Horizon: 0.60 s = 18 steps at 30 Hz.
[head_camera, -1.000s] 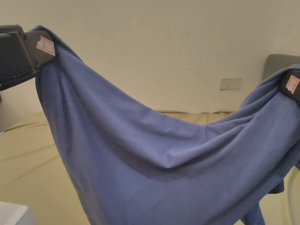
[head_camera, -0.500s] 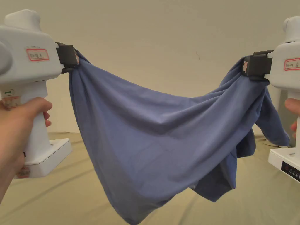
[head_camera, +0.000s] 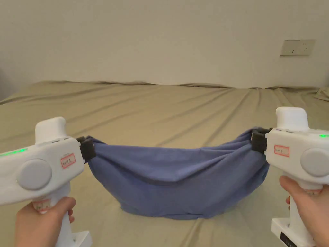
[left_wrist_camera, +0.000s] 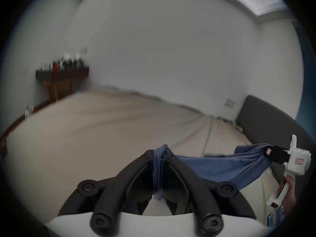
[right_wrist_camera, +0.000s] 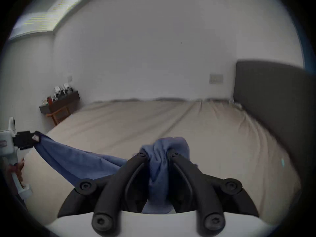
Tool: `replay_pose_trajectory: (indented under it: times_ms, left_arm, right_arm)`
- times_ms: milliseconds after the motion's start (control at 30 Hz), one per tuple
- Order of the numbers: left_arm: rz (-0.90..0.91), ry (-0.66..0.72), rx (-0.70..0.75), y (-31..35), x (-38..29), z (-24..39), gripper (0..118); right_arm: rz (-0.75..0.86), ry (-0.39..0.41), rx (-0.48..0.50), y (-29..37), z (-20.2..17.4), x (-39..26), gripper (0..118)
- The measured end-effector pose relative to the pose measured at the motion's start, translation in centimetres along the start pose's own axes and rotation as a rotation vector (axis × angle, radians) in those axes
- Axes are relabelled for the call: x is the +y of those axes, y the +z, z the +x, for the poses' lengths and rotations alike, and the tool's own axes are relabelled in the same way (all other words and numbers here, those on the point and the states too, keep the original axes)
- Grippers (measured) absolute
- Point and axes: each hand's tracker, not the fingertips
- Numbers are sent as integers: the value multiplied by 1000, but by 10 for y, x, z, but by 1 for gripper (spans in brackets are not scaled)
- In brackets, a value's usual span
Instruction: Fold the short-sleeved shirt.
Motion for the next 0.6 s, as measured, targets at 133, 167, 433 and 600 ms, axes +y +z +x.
replay_pose_trajectory:
  times_ms: [133,167,433,600]
  left_arm:
    - [-144,44,6,-12,-80,-19,8]
    - [-151,48,9,-8,-94,-19,8]
    - [-148,93,-4,52,-116,-34,8]
    - [-102,122,-50,129,-120,-34,8]
  right_arm:
    - [-76,-11,-7,1,11,-83,19]
    - [-84,-7,-16,7,14,-97,18]
    - [-84,-17,-29,63,28,-133,18]
    - [-91,-34,-18,134,29,-153,18]
